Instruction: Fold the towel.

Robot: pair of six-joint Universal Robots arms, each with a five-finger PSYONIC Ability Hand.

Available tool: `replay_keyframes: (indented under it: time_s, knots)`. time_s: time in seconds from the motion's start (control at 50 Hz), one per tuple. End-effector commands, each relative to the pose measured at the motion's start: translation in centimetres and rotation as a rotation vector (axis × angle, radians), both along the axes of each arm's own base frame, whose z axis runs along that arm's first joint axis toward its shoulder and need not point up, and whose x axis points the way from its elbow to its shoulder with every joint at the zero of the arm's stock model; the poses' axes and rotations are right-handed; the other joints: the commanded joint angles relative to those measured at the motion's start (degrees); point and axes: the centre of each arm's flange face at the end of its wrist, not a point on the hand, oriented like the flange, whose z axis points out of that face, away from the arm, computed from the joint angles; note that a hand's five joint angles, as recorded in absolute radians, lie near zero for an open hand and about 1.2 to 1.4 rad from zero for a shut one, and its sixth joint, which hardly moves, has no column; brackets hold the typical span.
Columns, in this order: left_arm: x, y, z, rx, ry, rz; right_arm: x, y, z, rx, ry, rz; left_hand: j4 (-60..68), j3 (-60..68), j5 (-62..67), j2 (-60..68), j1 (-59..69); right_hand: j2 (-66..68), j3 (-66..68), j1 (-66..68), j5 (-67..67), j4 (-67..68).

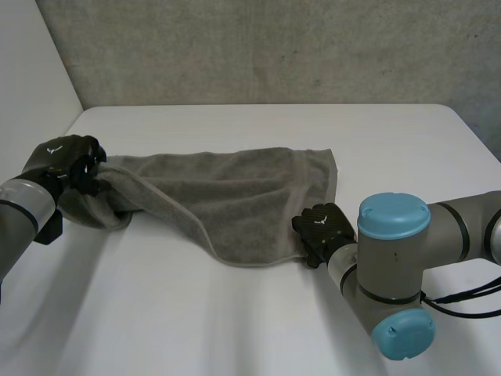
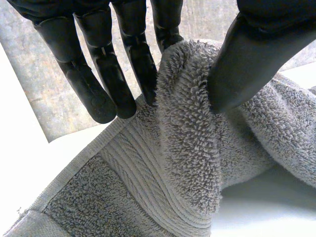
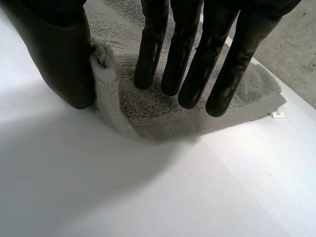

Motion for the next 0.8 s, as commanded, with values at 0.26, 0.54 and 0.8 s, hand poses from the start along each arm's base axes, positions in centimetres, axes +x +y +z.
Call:
replay_keyframes:
  time_s: [0.26, 0.54, 0.8]
  knots:
    - [-0.1, 0.5, -0.7, 0.026, -0.003, -0.007, -4.0, -4.3, 5.9, -0.132, -0.078, -0.154, 2.65, 1.04, 1.80, 2.55, 2.79, 32.92, 33.43, 33.27, 33.47, 33.36]
    - [-2.2, 4.9, -3.7, 0.147, -0.038, -0.125, -13.5, -8.9, 7.4, -0.156, -0.039, -0.428, -50.48, -52.09, -51.33, -50.58, -50.34, 32.92, 33.43, 33.27, 33.47, 33.36]
    - [-2.4, 6.1, -1.8, 0.044, -0.125, -0.208, -14.9, -9.4, 6.4, -0.144, -0.002, -0.450, -58.22, -59.83, -59.07, -58.32, -58.08, 32.92, 33.43, 33.27, 33.47, 33.36]
